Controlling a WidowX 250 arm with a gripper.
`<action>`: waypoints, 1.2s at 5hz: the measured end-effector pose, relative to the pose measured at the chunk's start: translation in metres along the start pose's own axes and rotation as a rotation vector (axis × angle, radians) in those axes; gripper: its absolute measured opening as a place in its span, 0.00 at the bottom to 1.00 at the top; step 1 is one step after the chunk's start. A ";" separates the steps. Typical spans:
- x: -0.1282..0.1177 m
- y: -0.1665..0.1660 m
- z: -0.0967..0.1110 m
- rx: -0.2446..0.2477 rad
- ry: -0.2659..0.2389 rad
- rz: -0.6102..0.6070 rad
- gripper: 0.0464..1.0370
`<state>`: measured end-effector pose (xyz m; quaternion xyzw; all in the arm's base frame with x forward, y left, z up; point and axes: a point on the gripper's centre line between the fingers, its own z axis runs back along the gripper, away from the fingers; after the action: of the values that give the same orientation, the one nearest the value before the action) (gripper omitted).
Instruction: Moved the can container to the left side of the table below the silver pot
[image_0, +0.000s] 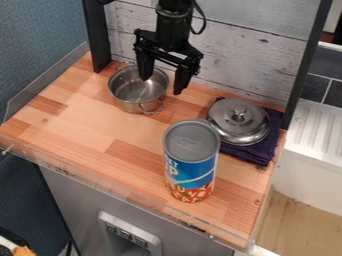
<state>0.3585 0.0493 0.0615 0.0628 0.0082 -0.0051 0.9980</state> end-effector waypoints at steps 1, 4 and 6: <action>-0.002 -0.003 -0.012 -0.003 0.031 -0.003 0.96; -0.008 -0.131 0.018 -0.040 -0.099 -0.273 0.96; -0.049 -0.201 0.024 -0.043 -0.128 -0.367 0.96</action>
<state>0.3078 -0.1531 0.0610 0.0384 -0.0439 -0.1909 0.9799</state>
